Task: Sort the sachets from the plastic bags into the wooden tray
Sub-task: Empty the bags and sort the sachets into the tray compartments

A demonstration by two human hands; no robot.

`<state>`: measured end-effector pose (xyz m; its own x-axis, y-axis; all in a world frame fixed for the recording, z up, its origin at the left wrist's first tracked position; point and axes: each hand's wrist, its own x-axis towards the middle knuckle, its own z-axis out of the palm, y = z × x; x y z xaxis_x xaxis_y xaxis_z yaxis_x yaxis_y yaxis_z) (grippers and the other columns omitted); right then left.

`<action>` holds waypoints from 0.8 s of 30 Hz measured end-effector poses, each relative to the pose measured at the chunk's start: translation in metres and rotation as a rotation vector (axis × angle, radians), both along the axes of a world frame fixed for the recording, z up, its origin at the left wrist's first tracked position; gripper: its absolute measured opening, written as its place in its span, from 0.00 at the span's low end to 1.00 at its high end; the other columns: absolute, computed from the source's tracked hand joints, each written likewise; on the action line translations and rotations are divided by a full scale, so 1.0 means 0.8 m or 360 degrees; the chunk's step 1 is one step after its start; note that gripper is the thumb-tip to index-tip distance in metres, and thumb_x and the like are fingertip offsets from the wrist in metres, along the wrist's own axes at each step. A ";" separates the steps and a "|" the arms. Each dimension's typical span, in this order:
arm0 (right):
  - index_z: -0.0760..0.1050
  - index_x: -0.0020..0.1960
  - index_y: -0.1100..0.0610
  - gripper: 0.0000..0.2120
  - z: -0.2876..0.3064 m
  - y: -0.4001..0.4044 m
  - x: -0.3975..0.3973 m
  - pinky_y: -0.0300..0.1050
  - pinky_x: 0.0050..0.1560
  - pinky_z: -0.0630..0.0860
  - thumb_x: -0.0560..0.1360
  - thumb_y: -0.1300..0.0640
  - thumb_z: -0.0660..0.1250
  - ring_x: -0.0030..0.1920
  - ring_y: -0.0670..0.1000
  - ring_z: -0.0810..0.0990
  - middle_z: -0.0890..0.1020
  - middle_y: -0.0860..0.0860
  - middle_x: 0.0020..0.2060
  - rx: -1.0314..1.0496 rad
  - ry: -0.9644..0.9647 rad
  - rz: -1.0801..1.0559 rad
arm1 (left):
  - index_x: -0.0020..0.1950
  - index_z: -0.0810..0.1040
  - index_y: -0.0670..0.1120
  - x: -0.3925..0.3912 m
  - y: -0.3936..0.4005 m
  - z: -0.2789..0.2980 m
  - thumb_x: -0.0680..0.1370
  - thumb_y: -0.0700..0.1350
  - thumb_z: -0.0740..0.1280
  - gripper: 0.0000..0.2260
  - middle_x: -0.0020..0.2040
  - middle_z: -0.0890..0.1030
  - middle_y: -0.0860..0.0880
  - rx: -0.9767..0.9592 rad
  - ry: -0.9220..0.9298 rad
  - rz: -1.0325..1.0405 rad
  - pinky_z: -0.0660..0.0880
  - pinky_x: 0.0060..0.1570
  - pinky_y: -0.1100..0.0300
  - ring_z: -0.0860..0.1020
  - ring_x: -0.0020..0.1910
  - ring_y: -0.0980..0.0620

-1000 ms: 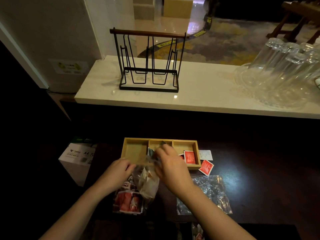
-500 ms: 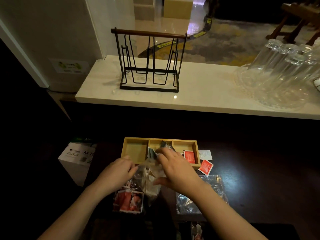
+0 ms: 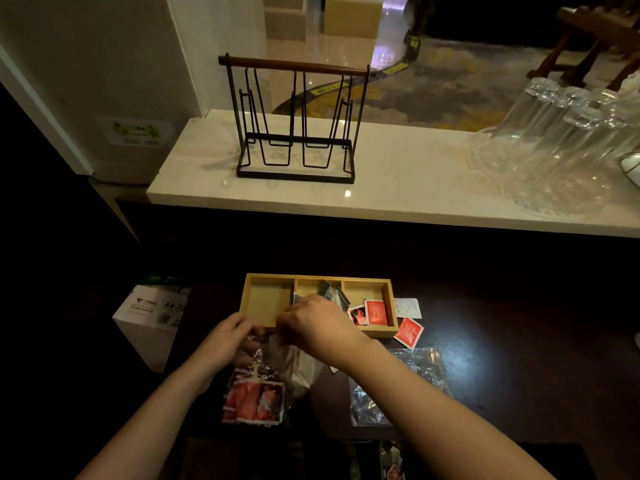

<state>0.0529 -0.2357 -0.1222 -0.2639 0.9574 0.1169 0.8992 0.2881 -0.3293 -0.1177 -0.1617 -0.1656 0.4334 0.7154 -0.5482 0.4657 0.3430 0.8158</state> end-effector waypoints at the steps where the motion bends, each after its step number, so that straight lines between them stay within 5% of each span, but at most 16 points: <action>1: 0.80 0.43 0.58 0.03 0.006 0.003 0.000 0.50 0.40 0.78 0.72 0.59 0.70 0.39 0.58 0.81 0.82 0.55 0.36 0.0014 0.0030 0.0044 | 0.49 0.75 0.47 -0.001 -0.004 -0.007 0.81 0.48 0.57 0.09 0.52 0.78 0.42 -0.0104 0.0024 0.0084 0.77 0.41 0.52 0.78 0.45 0.47; 7: 0.81 0.48 0.53 0.06 0.061 0.042 -0.001 0.44 0.39 0.75 0.72 0.58 0.71 0.43 0.53 0.81 0.82 0.51 0.41 0.0218 0.0251 0.0162 | 0.57 0.77 0.43 -0.004 -0.035 -0.048 0.80 0.59 0.51 0.24 0.54 0.81 0.37 -0.1031 -0.0209 0.0413 0.78 0.45 0.45 0.81 0.50 0.36; 10: 0.80 0.49 0.54 0.06 0.082 0.061 0.007 0.43 0.41 0.75 0.72 0.56 0.71 0.44 0.51 0.81 0.83 0.50 0.43 0.0253 0.0331 0.0146 | 0.45 0.83 0.38 0.005 -0.029 -0.042 0.78 0.49 0.55 0.21 0.40 0.84 0.37 -0.1153 -0.0503 0.0776 0.80 0.27 0.58 0.84 0.33 0.42; 12: 0.79 0.50 0.55 0.07 0.083 0.070 0.016 0.49 0.43 0.79 0.73 0.55 0.70 0.45 0.52 0.82 0.83 0.51 0.44 0.0206 0.0341 0.0050 | 0.42 0.80 0.41 0.007 -0.016 -0.034 0.77 0.42 0.57 0.13 0.28 0.82 0.43 -0.0967 -0.0486 0.0884 0.71 0.17 0.67 0.80 0.22 0.48; 14: 0.78 0.50 0.56 0.08 0.077 0.078 0.029 0.52 0.44 0.78 0.74 0.54 0.68 0.46 0.52 0.81 0.83 0.52 0.45 0.0152 0.0338 -0.0076 | 0.45 0.76 0.43 0.002 -0.002 -0.025 0.76 0.38 0.60 0.06 0.26 0.82 0.46 -0.0744 -0.0447 0.0866 0.70 0.20 0.67 0.79 0.21 0.51; 19: 0.77 0.53 0.56 0.09 0.047 0.085 0.047 0.51 0.47 0.77 0.76 0.53 0.65 0.48 0.53 0.78 0.81 0.54 0.47 0.0107 0.0156 -0.0229 | 0.55 0.76 0.43 -0.029 0.037 -0.017 0.80 0.46 0.60 0.10 0.37 0.80 0.45 -0.0160 -0.0150 0.0876 0.68 0.16 0.66 0.77 0.33 0.47; 24: 0.76 0.56 0.56 0.10 0.008 0.093 0.047 0.52 0.48 0.79 0.76 0.54 0.65 0.49 0.54 0.81 0.82 0.55 0.49 -0.0043 0.0126 -0.0252 | 0.54 0.77 0.40 -0.051 0.062 -0.007 0.81 0.44 0.58 0.12 0.40 0.78 0.42 0.0443 0.0420 0.0558 0.71 0.15 0.62 0.76 0.34 0.44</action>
<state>0.0906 -0.1611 -0.1157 -0.1008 0.9893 0.1050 0.9036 0.1352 -0.4065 -0.1584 -0.1118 -0.1712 0.0141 0.9270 -0.3748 0.5637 0.3022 0.7687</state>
